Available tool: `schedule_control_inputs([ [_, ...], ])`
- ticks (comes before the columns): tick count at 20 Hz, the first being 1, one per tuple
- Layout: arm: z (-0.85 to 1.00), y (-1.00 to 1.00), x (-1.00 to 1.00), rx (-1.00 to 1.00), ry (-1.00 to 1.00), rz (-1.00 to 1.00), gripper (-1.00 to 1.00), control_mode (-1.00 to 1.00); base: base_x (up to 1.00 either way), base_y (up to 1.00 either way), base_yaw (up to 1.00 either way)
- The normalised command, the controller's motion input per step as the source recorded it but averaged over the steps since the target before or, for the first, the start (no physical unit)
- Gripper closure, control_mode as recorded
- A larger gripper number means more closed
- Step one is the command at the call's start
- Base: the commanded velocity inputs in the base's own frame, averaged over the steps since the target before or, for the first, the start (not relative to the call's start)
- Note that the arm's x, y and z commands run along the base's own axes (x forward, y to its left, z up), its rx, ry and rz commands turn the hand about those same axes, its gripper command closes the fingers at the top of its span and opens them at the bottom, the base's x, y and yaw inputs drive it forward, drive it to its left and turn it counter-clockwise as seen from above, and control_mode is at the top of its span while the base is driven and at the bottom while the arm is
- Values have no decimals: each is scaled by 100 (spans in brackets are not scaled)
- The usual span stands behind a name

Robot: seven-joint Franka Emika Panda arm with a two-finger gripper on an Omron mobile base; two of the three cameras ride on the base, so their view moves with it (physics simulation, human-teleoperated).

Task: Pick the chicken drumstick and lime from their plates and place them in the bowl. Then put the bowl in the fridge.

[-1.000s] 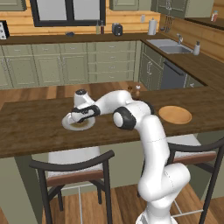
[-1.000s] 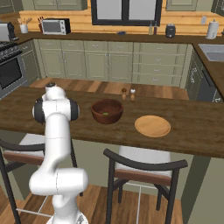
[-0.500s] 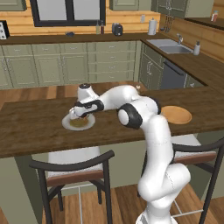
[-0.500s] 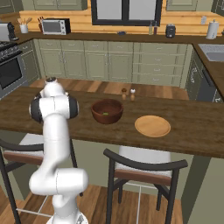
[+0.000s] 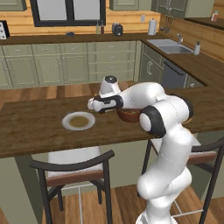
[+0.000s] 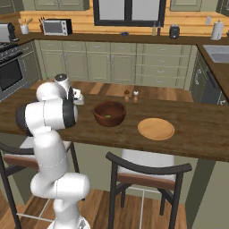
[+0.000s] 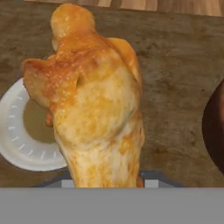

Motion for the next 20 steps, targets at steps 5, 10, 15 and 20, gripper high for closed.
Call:
schedule_control_inputs([
  [5, 49, -100, -56, 10, 0, -39, 100, -100, 0, 0, 0],
  [10, 4, -100, -8, 2, 4, -41, 100, -100, 0, 0, 0],
  [15, 24, -87, 7, 0, 0, -22, 100, -100, 0, 0, 0],
  [20, -1, -24, 50, 2, 0, 4, 100, -100, 0, 0, 0],
])
